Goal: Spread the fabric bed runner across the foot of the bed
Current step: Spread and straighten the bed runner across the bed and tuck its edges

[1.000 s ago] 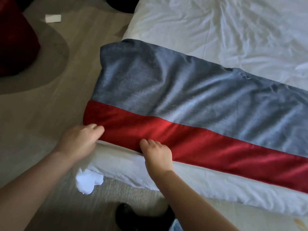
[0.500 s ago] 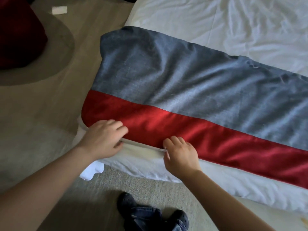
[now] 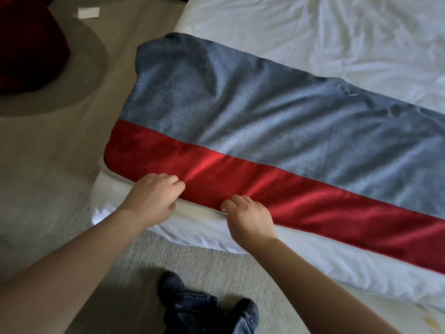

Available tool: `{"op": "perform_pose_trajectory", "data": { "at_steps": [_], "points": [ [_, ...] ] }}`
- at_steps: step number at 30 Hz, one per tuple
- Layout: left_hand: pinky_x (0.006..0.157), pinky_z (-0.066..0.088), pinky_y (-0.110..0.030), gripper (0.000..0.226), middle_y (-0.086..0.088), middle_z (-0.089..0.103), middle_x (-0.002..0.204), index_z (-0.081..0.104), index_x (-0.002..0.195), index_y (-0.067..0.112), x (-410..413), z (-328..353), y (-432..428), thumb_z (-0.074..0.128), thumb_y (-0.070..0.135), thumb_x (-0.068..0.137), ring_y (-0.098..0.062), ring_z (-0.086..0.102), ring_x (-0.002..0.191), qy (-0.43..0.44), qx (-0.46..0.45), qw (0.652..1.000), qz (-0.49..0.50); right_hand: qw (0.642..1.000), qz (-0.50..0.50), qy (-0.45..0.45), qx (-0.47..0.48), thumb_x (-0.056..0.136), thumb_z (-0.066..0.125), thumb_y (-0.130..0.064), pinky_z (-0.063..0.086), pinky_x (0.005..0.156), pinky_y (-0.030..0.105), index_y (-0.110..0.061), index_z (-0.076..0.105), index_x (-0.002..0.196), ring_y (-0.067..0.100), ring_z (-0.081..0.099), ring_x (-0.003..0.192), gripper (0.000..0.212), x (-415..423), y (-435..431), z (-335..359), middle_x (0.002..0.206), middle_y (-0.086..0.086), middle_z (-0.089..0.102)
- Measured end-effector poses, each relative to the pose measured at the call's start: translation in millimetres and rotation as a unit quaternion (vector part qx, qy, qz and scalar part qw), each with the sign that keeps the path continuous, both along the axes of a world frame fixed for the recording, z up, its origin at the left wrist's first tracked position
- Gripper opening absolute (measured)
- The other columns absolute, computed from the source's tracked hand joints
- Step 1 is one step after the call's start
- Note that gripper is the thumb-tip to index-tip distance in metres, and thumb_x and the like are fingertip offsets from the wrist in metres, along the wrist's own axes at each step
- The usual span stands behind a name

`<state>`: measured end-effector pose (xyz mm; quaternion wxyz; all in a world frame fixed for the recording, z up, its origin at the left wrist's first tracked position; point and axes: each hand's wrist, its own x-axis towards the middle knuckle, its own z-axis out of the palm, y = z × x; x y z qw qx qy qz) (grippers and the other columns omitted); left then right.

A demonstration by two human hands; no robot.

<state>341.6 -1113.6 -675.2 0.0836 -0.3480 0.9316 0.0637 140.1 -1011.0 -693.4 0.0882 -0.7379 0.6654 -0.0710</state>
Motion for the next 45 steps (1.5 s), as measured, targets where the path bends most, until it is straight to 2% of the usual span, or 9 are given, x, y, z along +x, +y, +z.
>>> {"op": "perform_pose_trajectory", "data": {
  "at_steps": [6,11,15,20,25,29,35,41,45],
  "points": [
    [0.060,0.049,-0.032,0.015,0.001,0.061,0.076,0.064,0.081,0.016,-58.0,-2.1,29.3,0.072,0.018,0.068,-0.022,0.061,0.070,0.025,0.006,0.999,-0.040,0.997,-0.072,0.037,0.000,0.047,0.078,-0.002,0.045,0.044,0.028,-0.015,0.065,0.068,0.025,0.058,0.057,0.028,-61.7,39.6,0.4,0.063,0.001,0.057],
    [0.041,0.040,-0.023,0.032,0.001,0.054,0.051,0.058,0.051,0.016,-114.8,4.7,50.2,0.082,0.000,0.038,-0.020,0.056,0.045,-0.020,-0.026,0.995,-0.092,0.992,-0.115,0.053,0.019,0.039,0.080,0.004,0.039,0.036,0.025,-0.012,0.064,0.061,0.025,0.057,0.050,0.031,-113.5,65.5,8.5,0.057,0.002,0.056],
    [0.035,0.033,-0.021,0.040,-0.001,0.049,0.044,0.051,0.044,0.013,-122.1,2.8,58.7,0.079,-0.008,0.027,-0.023,0.051,0.036,-0.020,-0.028,0.996,-0.087,0.997,-0.063,0.028,0.027,0.036,0.083,0.000,0.039,0.033,0.021,-0.016,0.065,0.057,0.020,0.056,0.049,0.032,-122.4,79.0,7.0,0.056,-0.001,0.055],
    [0.038,0.036,-0.025,0.032,0.001,0.050,0.050,0.051,0.054,0.014,-138.9,2.2,68.5,0.078,0.002,0.041,-0.023,0.053,0.042,-0.030,-0.013,0.997,-0.068,0.999,-0.033,0.010,0.007,0.047,0.081,-0.006,0.047,0.045,0.025,-0.020,0.070,0.071,0.019,0.059,0.060,0.030,-141.4,99.0,-0.7,0.065,-0.004,0.058],
    [0.046,0.045,-0.027,0.020,0.001,0.058,0.061,0.062,0.067,0.016,-207.3,-2.0,104.5,0.077,0.010,0.055,-0.022,0.060,0.052,0.040,-0.008,0.992,-0.120,0.992,-0.124,0.034,-0.011,0.052,0.079,-0.008,0.047,0.048,0.030,-0.017,0.068,0.071,0.024,0.058,0.060,0.023,-198.5,137.7,-2.3,0.066,0.000,0.058],
    [0.046,0.046,-0.026,0.017,0.003,0.062,0.061,0.068,0.068,0.017,-278.2,-5.0,139.6,0.081,0.012,0.059,-0.018,0.061,0.054,0.082,-0.013,0.982,-0.169,0.980,-0.182,0.080,0.020,0.042,0.082,0.000,0.048,0.042,0.028,-0.011,0.068,0.062,0.025,0.058,0.051,0.027,-258.5,172.6,3.1,0.058,0.003,0.059],
    [0.040,0.034,-0.020,0.038,0.003,0.051,0.045,0.055,0.047,0.015,-317.2,-10.7,171.0,0.085,0.004,0.026,-0.018,0.052,0.038,0.038,0.003,0.982,-0.186,0.987,-0.122,0.094,0.039,0.037,0.083,-0.003,0.042,0.035,0.023,-0.014,0.066,0.054,0.020,0.056,0.047,0.026,-283.7,200.2,6.4,0.052,0.000,0.056],
    [0.043,0.040,-0.025,0.023,0.001,0.055,0.052,0.060,0.056,0.015,-334.7,-15.8,176.2,0.080,0.008,0.046,-0.022,0.056,0.045,0.038,-0.006,0.985,-0.169,0.987,-0.141,0.055,-0.050,0.058,0.080,-0.006,0.050,0.052,0.029,-0.013,0.072,0.076,0.023,0.062,0.064,0.021,-304.1,215.0,-1.7,0.071,0.001,0.065],
    [0.042,0.044,-0.027,0.017,0.003,0.060,0.058,0.067,0.064,0.016,-372.1,-15.3,195.8,0.080,0.010,0.056,-0.019,0.059,0.050,0.071,-0.009,0.980,-0.185,0.971,-0.225,0.062,-0.059,0.061,0.082,-0.005,0.056,0.065,0.034,-0.006,0.073,0.096,0.026,0.068,0.079,0.036,-337.2,242.2,-2.6,0.090,0.007,0.071]
  ]
}}
